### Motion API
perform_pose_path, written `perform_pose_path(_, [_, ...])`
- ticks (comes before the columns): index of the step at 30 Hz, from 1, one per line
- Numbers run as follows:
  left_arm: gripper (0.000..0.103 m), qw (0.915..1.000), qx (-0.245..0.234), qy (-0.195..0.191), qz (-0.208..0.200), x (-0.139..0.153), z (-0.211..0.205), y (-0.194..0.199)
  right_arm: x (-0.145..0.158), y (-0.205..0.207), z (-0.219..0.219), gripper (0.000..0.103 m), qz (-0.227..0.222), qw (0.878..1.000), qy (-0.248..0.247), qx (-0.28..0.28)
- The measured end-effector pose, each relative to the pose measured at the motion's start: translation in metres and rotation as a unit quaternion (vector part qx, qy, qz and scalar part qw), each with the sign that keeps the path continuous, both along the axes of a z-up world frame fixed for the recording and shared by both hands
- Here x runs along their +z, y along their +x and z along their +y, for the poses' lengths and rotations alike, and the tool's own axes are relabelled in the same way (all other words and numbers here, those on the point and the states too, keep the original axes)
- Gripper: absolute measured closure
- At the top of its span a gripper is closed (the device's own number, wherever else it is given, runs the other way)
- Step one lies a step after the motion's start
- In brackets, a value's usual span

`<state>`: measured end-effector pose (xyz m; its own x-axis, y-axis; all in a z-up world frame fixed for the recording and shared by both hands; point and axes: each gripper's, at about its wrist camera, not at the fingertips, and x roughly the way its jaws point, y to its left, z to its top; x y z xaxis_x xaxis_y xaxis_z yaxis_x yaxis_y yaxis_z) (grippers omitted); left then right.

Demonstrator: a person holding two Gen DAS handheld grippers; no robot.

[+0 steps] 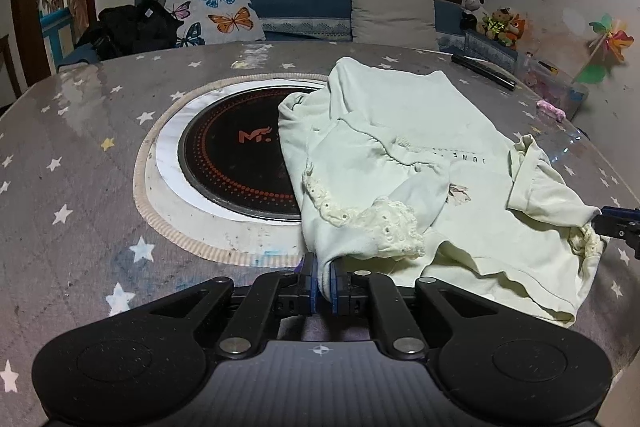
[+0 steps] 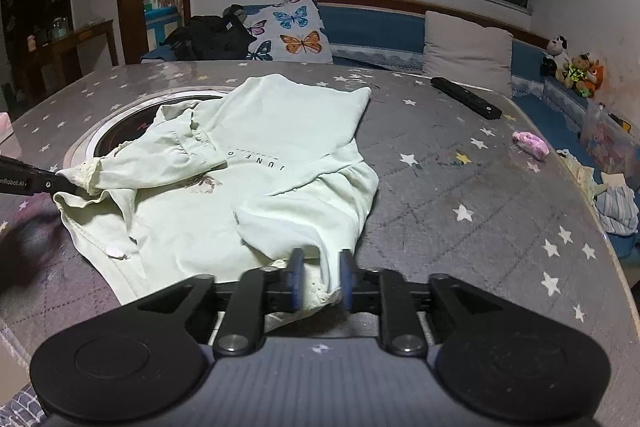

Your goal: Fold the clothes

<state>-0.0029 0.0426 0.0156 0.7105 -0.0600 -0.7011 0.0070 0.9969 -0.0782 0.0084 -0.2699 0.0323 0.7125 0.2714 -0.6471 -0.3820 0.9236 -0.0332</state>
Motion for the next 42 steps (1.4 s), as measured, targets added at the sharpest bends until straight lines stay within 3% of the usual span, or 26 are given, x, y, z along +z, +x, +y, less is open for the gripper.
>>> perform_pose_path(3, [0.069, 1.0, 0.003, 0.008, -0.003, 0.0, -0.002, -0.005, -0.001, -0.002, 0.002, 0.078, 0.001, 1.0, -0.001, 0.001])
perform_pose_path(7, [0.054, 0.9998, 0.004, 0.013, -0.012, 0.001, -0.001, -0.012, -0.001, -0.006, 0.004, 0.07, 0.0, 1.0, -0.005, 0.001])
perform_pose_path(15, [0.032, 0.9994, -0.004, 0.017, -0.031, 0.004, -0.009, -0.023, -0.001, -0.02, 0.013, 0.055, -0.006, 1.0, -0.01, 0.012])
perform_pose_path(18, [0.03, 0.9991, -0.008, 0.017, -0.037, 0.005, -0.011, -0.026, -0.002, -0.025, 0.016, 0.05, -0.009, 1.0, -0.014, 0.015])
perform_pose_path(25, [0.016, 0.9985, -0.013, 0.021, -0.05, 0.009, -0.018, -0.03, 0.001, -0.031, 0.021, 0.049, -0.017, 0.999, -0.021, 0.023])
perform_pose_path(35, [0.015, 0.995, -0.042, 0.046, -0.077, 0.019, -0.042, -0.013, 0.006, -0.025, 0.028, 0.048, -0.029, 0.999, -0.029, 0.033])
perform_pose_path(42, [0.031, 0.9908, -0.087, 0.071, -0.075, 0.012, -0.065, 0.016, 0.001, -0.007, 0.038, 0.048, -0.028, 0.998, -0.038, 0.046])
